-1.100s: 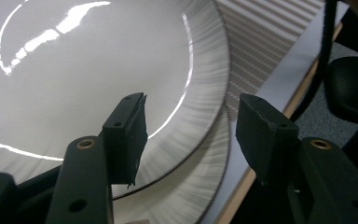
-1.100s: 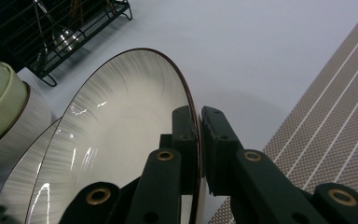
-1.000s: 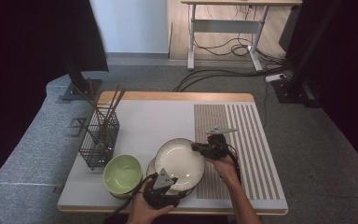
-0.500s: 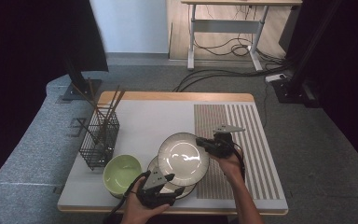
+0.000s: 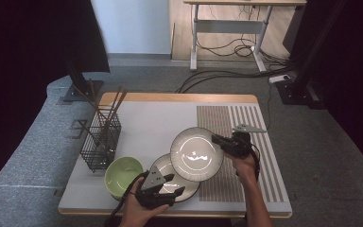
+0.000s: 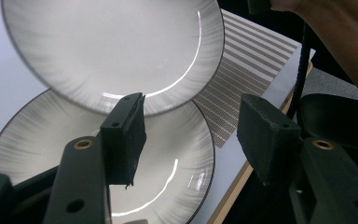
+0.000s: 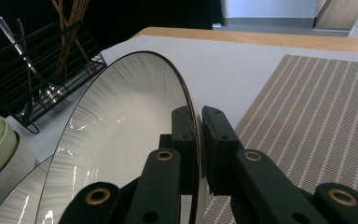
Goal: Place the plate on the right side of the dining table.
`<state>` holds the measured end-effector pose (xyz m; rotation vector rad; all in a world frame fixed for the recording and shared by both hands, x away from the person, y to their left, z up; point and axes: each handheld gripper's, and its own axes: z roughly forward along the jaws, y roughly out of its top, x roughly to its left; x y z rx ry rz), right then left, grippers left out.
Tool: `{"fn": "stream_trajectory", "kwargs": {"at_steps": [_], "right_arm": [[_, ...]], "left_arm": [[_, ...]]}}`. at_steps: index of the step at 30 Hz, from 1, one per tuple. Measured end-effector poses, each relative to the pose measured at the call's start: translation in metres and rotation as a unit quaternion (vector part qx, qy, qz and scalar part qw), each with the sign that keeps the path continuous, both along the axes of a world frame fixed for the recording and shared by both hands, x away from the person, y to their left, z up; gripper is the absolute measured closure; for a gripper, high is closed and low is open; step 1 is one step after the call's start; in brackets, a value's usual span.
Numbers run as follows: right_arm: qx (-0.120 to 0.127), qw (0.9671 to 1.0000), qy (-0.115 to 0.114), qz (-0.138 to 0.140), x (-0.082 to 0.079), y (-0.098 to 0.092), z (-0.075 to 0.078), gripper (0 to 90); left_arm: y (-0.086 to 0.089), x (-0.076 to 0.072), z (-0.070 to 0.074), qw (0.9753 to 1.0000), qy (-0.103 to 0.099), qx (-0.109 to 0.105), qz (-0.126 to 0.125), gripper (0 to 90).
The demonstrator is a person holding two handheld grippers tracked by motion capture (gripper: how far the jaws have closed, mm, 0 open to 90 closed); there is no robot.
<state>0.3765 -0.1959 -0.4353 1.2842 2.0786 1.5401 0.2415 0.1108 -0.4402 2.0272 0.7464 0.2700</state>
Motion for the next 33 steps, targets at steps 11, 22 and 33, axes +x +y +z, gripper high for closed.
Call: {"fn": "stream_trajectory", "kwargs": {"at_steps": [11,22,33], "right_arm": [[0.018,0.9988,0.003,-0.046,0.002,-0.031,-0.003,84.2],[0.022,0.9976,0.005,-0.066,0.003,-0.045,-0.006,84.2],[0.012,0.9957,0.008,-0.091,0.006,-0.056,-0.011,84.1]], "left_arm": [[-0.002,0.000,-0.002,1.0000,0.003,0.005,-0.003,42.1],[-0.002,-0.001,-0.002,1.0000,0.002,0.005,-0.003,42.1],[-0.002,0.001,-0.004,1.0000,0.007,0.004,-0.002,42.1]]}}
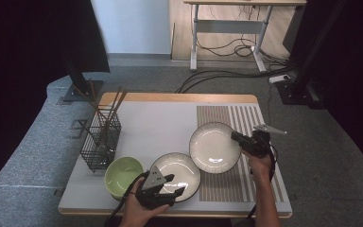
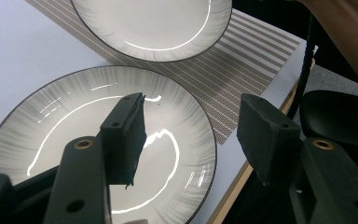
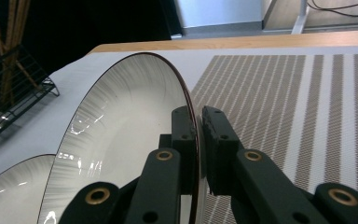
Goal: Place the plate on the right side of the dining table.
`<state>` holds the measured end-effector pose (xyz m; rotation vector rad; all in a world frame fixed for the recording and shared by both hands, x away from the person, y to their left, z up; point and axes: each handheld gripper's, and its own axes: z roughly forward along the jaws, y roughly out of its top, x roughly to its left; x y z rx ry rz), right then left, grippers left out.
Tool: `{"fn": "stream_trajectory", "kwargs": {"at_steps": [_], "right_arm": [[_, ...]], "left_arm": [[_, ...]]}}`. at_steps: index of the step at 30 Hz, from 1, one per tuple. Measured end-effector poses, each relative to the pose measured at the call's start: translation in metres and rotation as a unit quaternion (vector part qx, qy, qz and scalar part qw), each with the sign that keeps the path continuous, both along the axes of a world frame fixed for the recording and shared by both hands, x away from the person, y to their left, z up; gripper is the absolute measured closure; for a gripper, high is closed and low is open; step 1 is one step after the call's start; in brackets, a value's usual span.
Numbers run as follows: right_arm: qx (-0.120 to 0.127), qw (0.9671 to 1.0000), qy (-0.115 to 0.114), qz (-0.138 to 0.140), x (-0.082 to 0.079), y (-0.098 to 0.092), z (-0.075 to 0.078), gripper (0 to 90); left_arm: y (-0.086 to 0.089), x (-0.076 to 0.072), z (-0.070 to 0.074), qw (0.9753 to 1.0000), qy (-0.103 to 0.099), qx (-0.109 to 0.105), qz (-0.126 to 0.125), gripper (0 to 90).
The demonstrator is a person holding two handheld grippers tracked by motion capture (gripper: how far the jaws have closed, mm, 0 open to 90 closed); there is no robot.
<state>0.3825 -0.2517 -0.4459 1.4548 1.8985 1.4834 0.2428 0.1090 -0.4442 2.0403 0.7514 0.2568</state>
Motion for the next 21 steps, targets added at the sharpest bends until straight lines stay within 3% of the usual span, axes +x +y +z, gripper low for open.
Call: {"fn": "stream_trajectory", "kwargs": {"at_steps": [21], "right_arm": [[0.005,0.9986,0.012,-0.050,0.011,-0.037,-0.011,84.1]], "left_arm": [[0.001,0.003,0.000,1.0000,0.002,0.001,-0.005,42.0]]}}
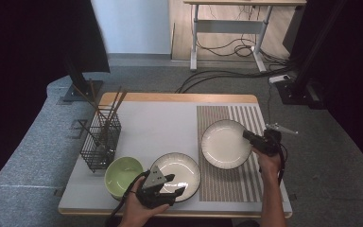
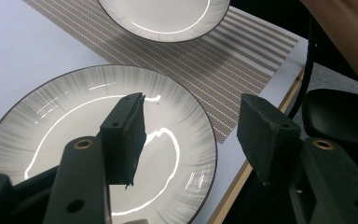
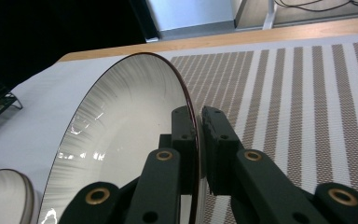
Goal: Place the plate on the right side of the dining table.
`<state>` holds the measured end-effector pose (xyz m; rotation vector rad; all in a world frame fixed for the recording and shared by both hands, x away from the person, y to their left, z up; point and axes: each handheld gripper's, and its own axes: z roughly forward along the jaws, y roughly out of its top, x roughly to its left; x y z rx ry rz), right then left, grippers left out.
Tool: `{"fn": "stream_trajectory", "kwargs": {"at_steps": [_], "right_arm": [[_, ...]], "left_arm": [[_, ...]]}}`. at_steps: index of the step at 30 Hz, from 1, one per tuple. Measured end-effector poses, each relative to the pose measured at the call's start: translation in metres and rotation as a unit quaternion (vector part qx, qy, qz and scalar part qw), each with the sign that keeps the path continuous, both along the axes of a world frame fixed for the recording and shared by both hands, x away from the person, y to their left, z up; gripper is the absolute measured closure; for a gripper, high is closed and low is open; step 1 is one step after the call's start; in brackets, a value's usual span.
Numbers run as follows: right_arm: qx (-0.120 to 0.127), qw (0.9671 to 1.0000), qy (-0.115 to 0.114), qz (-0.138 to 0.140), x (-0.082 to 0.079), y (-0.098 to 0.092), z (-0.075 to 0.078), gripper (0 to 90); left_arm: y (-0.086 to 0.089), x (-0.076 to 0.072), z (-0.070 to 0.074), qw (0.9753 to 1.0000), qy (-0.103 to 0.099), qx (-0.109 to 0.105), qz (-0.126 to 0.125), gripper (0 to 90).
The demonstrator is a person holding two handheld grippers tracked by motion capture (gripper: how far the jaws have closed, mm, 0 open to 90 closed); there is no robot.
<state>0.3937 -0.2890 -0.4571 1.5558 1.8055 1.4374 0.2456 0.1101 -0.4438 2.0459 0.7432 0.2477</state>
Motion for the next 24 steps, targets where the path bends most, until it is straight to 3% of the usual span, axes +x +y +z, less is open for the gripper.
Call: {"fn": "stream_trajectory", "kwargs": {"at_steps": [24], "right_arm": [[0.020,0.9988,0.025,-0.038,0.023,-0.019,-0.031,83.9]], "left_arm": [[0.004,-0.004,0.001,0.9999,-0.004,0.002,0.011,42.0]]}}
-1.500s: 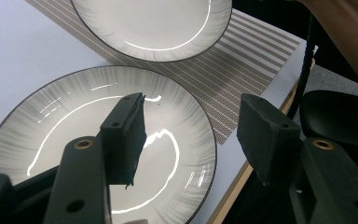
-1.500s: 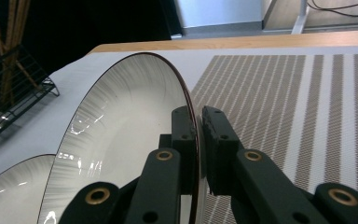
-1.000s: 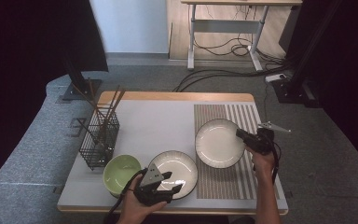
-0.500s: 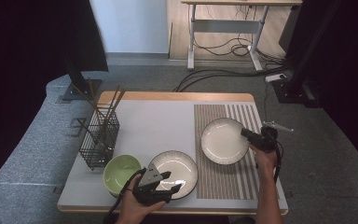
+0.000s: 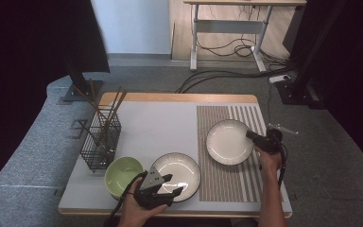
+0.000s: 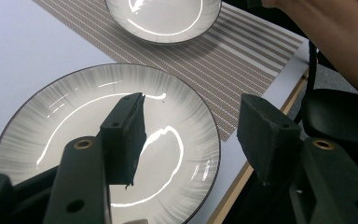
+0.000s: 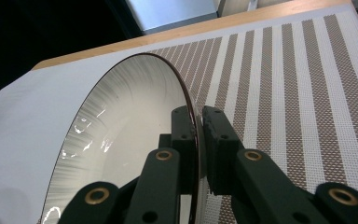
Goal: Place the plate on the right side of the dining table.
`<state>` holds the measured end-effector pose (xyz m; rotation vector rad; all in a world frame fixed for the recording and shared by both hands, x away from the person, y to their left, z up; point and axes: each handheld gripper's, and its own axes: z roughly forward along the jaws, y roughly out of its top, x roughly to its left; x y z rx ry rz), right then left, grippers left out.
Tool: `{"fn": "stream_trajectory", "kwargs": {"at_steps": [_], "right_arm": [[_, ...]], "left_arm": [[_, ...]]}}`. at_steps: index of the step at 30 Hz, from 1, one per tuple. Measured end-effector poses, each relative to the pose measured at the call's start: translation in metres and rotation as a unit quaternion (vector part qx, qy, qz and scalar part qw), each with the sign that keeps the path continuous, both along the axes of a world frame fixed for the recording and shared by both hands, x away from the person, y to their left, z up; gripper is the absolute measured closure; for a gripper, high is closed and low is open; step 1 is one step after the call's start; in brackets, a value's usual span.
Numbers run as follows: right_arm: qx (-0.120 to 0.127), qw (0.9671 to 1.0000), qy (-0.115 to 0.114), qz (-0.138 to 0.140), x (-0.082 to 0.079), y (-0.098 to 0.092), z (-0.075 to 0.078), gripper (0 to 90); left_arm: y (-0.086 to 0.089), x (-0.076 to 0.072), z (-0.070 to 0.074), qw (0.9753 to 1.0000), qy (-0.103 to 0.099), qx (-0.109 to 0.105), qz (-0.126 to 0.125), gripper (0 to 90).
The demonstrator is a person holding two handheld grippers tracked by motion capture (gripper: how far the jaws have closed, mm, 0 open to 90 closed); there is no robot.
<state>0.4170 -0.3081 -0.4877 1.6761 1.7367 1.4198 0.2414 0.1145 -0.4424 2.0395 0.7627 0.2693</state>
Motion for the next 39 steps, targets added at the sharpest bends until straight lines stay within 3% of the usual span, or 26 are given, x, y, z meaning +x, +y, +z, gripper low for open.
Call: {"fn": "stream_trajectory", "kwargs": {"at_steps": [3,8,19,26,39], "right_arm": [[-0.016,0.9999,0.005,-0.001,0.002,0.001,-0.003,83.9],[-0.017,0.9998,0.007,-0.002,0.003,-0.002,-0.009,84.1],[-0.052,0.9982,0.028,-0.015,0.005,-0.002,-0.015,83.1],[-0.046,0.9981,0.038,-0.016,0.006,-0.007,-0.024,82.1],[-0.061,0.9966,0.052,-0.018,0.006,-0.009,-0.030,80.8]], "left_arm": [[0.000,-0.001,0.000,1.0000,-0.001,0.001,0.001,42.0],[0.001,-0.001,0.000,1.0000,-0.001,0.001,0.002,41.9],[0.000,0.000,0.000,1.0000,0.001,0.004,0.000,41.8],[0.000,-0.001,0.001,1.0000,0.000,0.003,-0.001,41.8],[0.002,0.000,0.000,1.0000,0.002,0.003,0.000,41.8]]}}
